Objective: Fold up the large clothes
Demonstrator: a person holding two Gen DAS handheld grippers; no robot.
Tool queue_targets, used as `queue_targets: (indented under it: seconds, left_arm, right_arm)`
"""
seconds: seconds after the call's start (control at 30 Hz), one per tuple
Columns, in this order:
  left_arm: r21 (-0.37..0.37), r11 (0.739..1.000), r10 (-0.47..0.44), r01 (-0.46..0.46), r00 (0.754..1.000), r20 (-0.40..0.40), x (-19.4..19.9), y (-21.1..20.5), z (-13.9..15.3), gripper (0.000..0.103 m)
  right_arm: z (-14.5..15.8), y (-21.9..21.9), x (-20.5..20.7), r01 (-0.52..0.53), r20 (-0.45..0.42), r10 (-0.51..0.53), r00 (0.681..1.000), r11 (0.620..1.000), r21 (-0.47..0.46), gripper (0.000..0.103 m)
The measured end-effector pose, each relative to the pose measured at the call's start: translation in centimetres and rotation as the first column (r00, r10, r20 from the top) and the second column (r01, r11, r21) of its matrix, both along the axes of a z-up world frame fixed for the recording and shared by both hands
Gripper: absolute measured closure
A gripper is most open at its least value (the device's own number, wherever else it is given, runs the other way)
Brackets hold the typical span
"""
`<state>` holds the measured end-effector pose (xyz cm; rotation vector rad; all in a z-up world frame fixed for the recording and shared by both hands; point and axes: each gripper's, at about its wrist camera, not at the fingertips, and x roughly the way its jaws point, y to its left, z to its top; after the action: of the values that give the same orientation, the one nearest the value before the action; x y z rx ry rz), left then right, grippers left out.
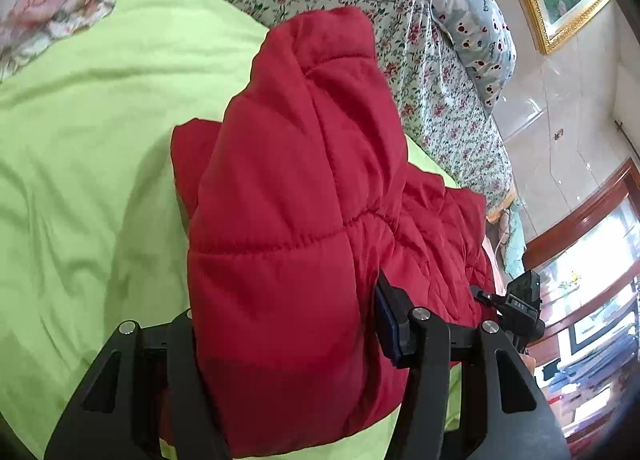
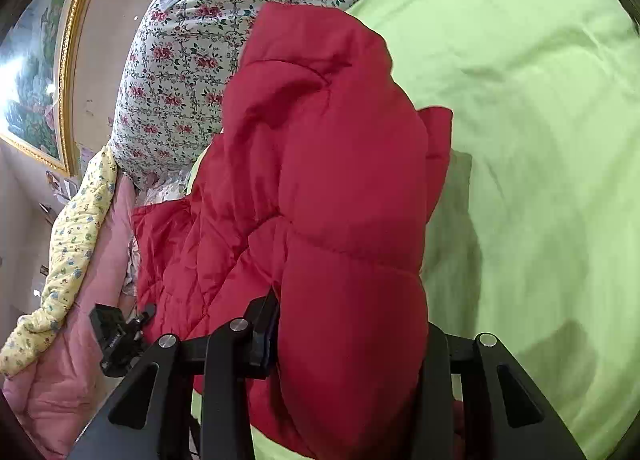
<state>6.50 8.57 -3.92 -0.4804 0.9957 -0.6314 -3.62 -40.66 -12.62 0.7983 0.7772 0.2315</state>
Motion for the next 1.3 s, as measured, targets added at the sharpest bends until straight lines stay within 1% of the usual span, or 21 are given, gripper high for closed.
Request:
queue_targets:
  seconds: [0.07, 0.13, 0.23, 0.3, 0.33, 0.4, 0.47, 0.5, 0.53, 0.63, 0.7, 0.73, 0.8, 0.83, 0.93, 0.97, 1.1, 1.13, 1.2, 1.3]
  left_arm:
    - [-0.004, 1.000, -0.001, 0.001, 1.000, -0.010, -0.3, 0.4, -0.4, 0.049]
    - [0.014, 1.000, 0.010, -0.009, 1.000, -0.016, -0.3, 0.4, -0.8, 0.049]
    - [0.073, 0.997, 0.037, -0.037, 0.999, -0.006, -0.1, -0.3, -1.0, 0.039]
    - [0.136, 0.989, 0.059, -0.060, 0.998, 0.013, 0.0, -1.1, -1.0, 0.030]
    - [0.158, 0.985, 0.068, -0.071, 0.997, 0.022, 0.0, -1.4, -0.9, 0.027]
    - [0.185, 0.979, 0.084, -0.088, 0.996, 0.030, -0.1, -1.6, -1.0, 0.022]
    - [0.206, 0.973, 0.098, -0.104, 0.994, 0.039, -0.2, -1.6, -0.7, 0.020]
    - [0.221, 0.969, 0.104, -0.112, 0.993, 0.049, -0.2, -1.7, -0.4, 0.019]
    - [0.231, 0.966, 0.108, -0.119, 0.992, 0.057, -0.4, -1.7, -0.2, 0.019]
    - [0.262, 0.953, 0.130, -0.150, 0.987, 0.092, -0.6, -1.7, 0.6, 0.019]
    - [0.277, 0.947, 0.139, -0.163, 0.985, 0.103, -0.6, -1.8, 0.8, 0.019]
    - [0.284, 0.944, 0.143, -0.168, 0.984, 0.106, -0.5, -1.9, 0.9, 0.019]
    - [0.297, 0.938, 0.152, -0.179, 0.982, 0.111, -0.6, -1.7, 0.9, 0.018]
    - [0.301, 0.935, 0.163, -0.190, 0.980, 0.114, -0.6, -1.6, 1.0, 0.018]
    - [0.312, 0.922, 0.197, -0.230, 0.971, 0.133, -0.7, -1.3, 1.3, 0.015]
    - [0.328, 0.911, 0.211, -0.251, 0.965, 0.153, -0.8, -1.3, 1.6, 0.015]
    - [0.372, 0.882, 0.226, -0.289, 0.952, 0.205, -0.6, -1.6, 2.8, 0.014]
    - [0.374, 0.878, 0.230, -0.298, 0.949, 0.216, -0.5, -1.6, 3.0, 0.014]
    - [0.362, 0.886, 0.222, -0.292, 0.949, 0.222, -0.1, -1.6, 3.4, 0.014]
    - [0.352, 0.906, 0.173, -0.236, 0.964, 0.201, 0.9, -2.3, 3.2, 0.014]
  right_arm:
    - [-0.2, 0.1, -0.5, -0.006, 0.002, 0.006, 1.000, 1.000, -0.003, 0.065]
    - [-0.5, 0.1, -0.6, -0.005, -0.004, 0.005, 1.000, 1.000, -0.016, 0.063]
    - [-0.9, 0.2, -0.4, 0.006, -0.015, -0.007, 1.000, 0.999, -0.047, 0.058]
    - [-1.0, 0.3, -0.2, 0.014, -0.019, -0.015, 1.000, 0.997, -0.077, 0.054]
    - [-1.0, 0.4, -0.1, 0.016, -0.021, -0.018, 1.000, 0.996, -0.089, 0.052]
    - [-1.1, 0.3, -0.2, 0.021, -0.028, -0.024, 0.999, 0.995, -0.101, 0.047]
    - [-1.1, 0.2, -0.3, 0.027, -0.032, -0.031, 0.999, 0.995, -0.099, 0.041]
    - [-1.1, 0.3, -0.3, 0.029, -0.035, -0.033, 0.999, 0.994, -0.103, 0.040]
    - [-0.9, 0.4, -0.4, 0.031, -0.037, -0.036, 0.999, 0.993, -0.114, 0.039]
    - [-0.6, 0.3, -0.6, 0.046, -0.046, -0.054, 0.997, 0.988, -0.149, 0.032]
    - [-0.3, 0.1, -0.9, 0.068, -0.045, -0.077, 0.996, 0.983, -0.171, 0.024]
    - [-0.1, 0.0, -1.1, 0.080, -0.041, -0.089, 0.995, 0.980, -0.185, 0.022]
    - [0.3, -0.4, -1.5, 0.105, -0.032, -0.114, 0.993, 0.973, -0.206, 0.011]
    - [0.5, -0.6, -1.7, 0.118, -0.026, -0.126, 0.992, 0.969, -0.218, 0.009]
    - [1.5, -0.7, -2.0, 0.157, -0.006, -0.166, 0.986, 0.943, -0.292, 0.008]
    - [1.7, -0.7, -2.0, 0.161, -0.004, -0.170, 0.985, 0.938, -0.306, 0.007]
    - [2.5, 0.0, -1.4, 0.153, 0.010, -0.162, 0.987, 0.911, -0.383, 0.006]
    - [2.7, 0.3, -1.2, 0.151, 0.013, -0.159, 0.987, 0.906, -0.396, 0.006]
    - [2.8, 0.6, -0.6, 0.148, 0.018, -0.154, 0.988, 0.898, -0.414, 0.006]
    - [3.1, 0.9, 0.3, 0.146, 0.027, -0.149, 0.989, 0.892, -0.428, 0.006]
